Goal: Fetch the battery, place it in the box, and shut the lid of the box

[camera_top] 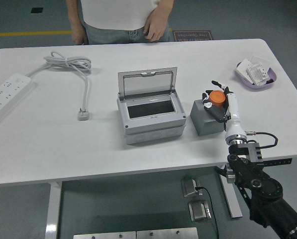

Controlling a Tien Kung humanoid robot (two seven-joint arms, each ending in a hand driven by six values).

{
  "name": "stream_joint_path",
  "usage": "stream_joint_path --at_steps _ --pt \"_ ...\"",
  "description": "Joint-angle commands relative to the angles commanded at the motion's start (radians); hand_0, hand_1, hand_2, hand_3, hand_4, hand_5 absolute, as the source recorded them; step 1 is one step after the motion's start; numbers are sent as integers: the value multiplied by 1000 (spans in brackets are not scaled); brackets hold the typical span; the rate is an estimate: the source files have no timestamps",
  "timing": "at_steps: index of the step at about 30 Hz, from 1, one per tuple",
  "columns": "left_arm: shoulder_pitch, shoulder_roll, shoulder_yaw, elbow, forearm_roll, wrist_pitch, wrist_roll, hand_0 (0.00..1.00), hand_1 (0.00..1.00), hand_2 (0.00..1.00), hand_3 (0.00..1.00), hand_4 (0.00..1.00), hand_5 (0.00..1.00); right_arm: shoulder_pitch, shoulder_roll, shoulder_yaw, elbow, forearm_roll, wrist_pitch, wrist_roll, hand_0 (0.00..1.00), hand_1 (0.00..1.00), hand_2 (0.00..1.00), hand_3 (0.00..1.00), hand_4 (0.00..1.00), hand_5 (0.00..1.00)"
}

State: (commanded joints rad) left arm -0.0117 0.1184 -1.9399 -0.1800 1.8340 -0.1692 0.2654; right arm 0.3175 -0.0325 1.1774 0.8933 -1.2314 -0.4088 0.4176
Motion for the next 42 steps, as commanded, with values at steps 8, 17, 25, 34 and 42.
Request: stream_joint_path --at_steps 8,17,25,34,42 --pt "-2 0 4 0 -2 0 -3 669 678 659 754 742 354 -1 -2 -3 3 10 1 -9 575 606 506 575 42 153" --pt "-3 -1 5 0 -4 0 -2 669 678 659 754 742 351 3 -6 -7 5 31 -5 -6 572 572 466 422 18 45" --pt "-2 1 1 0 -3 0 -3 670 678 659 755 744 351 10 -9 -13 8 49 -14 3 577 525 407 252 2 2" --pt "-1 4 -5 0 2 1 -2 671 678 659 756 746 351 25 -18 -20 30 46 -38 7 538 427 286 248 2 2" --pt "1 3 -7 0 5 1 0 672 678 660 756 747 353 35 -31 -19 79 19 -58 -10 320 207 253 252 2 2"
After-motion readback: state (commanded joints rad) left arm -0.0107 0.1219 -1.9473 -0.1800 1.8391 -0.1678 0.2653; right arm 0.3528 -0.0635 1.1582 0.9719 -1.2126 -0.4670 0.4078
